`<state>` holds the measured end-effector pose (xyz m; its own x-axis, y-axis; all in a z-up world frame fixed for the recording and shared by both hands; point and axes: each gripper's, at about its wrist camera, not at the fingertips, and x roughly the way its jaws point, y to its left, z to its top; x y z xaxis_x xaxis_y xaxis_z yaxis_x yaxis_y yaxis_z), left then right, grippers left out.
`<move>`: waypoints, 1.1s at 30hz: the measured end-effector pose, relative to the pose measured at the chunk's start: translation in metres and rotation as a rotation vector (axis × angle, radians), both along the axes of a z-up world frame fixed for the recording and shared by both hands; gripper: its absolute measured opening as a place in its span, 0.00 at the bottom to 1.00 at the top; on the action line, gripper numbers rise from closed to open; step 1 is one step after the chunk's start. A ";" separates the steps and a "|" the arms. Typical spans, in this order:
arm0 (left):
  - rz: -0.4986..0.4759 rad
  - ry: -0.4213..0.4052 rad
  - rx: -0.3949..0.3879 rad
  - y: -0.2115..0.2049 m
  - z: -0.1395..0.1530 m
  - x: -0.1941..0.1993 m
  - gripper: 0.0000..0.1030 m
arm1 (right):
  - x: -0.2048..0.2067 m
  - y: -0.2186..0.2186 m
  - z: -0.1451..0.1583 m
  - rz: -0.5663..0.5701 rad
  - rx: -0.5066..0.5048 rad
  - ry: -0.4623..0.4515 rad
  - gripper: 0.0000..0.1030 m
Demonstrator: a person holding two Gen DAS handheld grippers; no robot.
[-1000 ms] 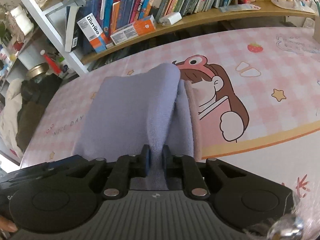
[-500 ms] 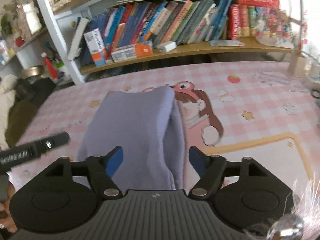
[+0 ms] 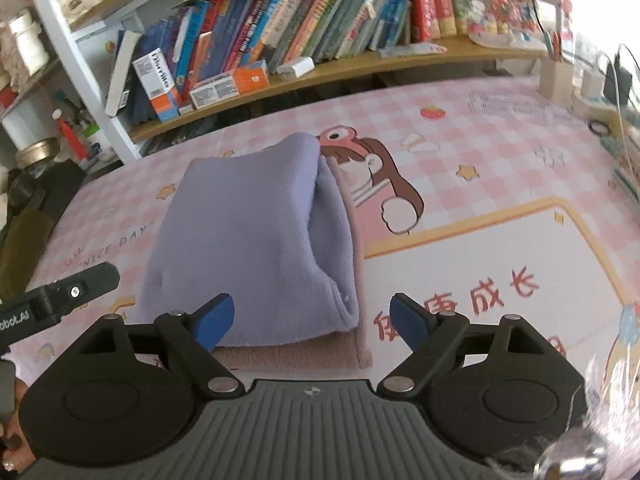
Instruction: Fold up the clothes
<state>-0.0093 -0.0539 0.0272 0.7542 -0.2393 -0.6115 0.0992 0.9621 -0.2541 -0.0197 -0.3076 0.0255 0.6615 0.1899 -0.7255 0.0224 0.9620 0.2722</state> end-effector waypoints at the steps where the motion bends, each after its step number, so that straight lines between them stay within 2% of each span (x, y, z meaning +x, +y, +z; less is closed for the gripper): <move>1: 0.002 0.010 -0.006 0.003 -0.002 0.001 0.86 | 0.000 -0.002 -0.002 -0.010 0.011 0.008 0.82; 8: -0.018 0.065 -0.086 0.014 -0.014 0.009 0.86 | 0.003 -0.016 -0.012 -0.062 0.081 0.064 0.82; 13: -0.014 0.077 -0.067 0.008 -0.018 0.021 0.86 | 0.018 -0.025 -0.019 -0.057 0.124 0.086 0.82; 18: -0.021 0.122 -0.064 0.002 -0.025 0.039 0.86 | 0.039 -0.030 -0.030 -0.025 0.154 0.121 0.82; 22: -0.034 0.166 -0.121 0.003 -0.033 0.053 0.86 | 0.056 -0.035 -0.038 -0.012 0.200 0.139 0.82; 29: -0.005 0.244 -0.207 0.006 -0.046 0.073 0.84 | 0.079 -0.044 -0.049 0.001 0.303 0.170 0.75; 32: 0.000 0.265 -0.233 0.007 -0.049 0.081 0.83 | 0.087 -0.042 -0.050 0.021 0.324 0.173 0.65; 33: 0.000 0.274 -0.242 0.007 -0.050 0.084 0.83 | 0.089 -0.041 -0.051 0.030 0.333 0.177 0.58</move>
